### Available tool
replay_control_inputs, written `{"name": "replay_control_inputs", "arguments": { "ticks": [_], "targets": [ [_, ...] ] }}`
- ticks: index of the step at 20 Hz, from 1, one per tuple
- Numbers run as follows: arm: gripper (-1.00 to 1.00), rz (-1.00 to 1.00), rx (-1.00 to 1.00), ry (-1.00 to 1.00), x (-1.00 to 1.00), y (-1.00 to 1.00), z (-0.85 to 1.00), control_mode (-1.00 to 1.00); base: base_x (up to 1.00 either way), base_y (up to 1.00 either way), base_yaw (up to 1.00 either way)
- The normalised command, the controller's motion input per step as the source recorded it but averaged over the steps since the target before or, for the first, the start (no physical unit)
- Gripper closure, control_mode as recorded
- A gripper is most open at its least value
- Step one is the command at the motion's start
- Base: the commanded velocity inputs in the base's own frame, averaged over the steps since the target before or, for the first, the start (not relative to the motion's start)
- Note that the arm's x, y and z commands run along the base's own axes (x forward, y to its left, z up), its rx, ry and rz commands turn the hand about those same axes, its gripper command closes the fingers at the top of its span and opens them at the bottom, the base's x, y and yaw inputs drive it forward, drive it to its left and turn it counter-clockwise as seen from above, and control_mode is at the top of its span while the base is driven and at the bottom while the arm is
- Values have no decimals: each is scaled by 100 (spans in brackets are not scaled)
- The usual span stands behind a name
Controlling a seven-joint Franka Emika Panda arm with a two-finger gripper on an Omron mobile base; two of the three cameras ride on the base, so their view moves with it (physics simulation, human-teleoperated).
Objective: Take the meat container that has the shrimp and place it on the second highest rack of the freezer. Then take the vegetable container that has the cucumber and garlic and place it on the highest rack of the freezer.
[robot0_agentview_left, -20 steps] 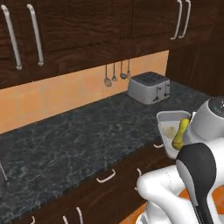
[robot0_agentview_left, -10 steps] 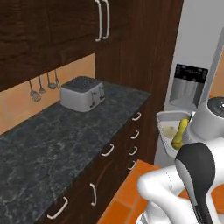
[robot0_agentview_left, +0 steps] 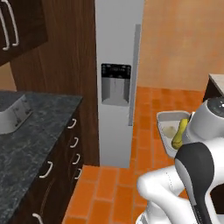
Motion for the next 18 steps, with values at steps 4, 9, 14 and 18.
{"name": "replay_control_inputs", "arguments": {
  "ticks": [4, 9, 14, 18],
  "targets": [
    [100, 0, 0, 0, 0, 0, 0, 100, 1, -49, -49],
    [100, 0, 0, 0, 0, 0, 0, 100, 31, -32, -40],
    [100, 0, 0, 0, 0, 0, 0, 100, 74, -28, -35],
    [100, 0, 0, 0, 0, 0, 0, 100, 74, -48, -31]
  ]
}}
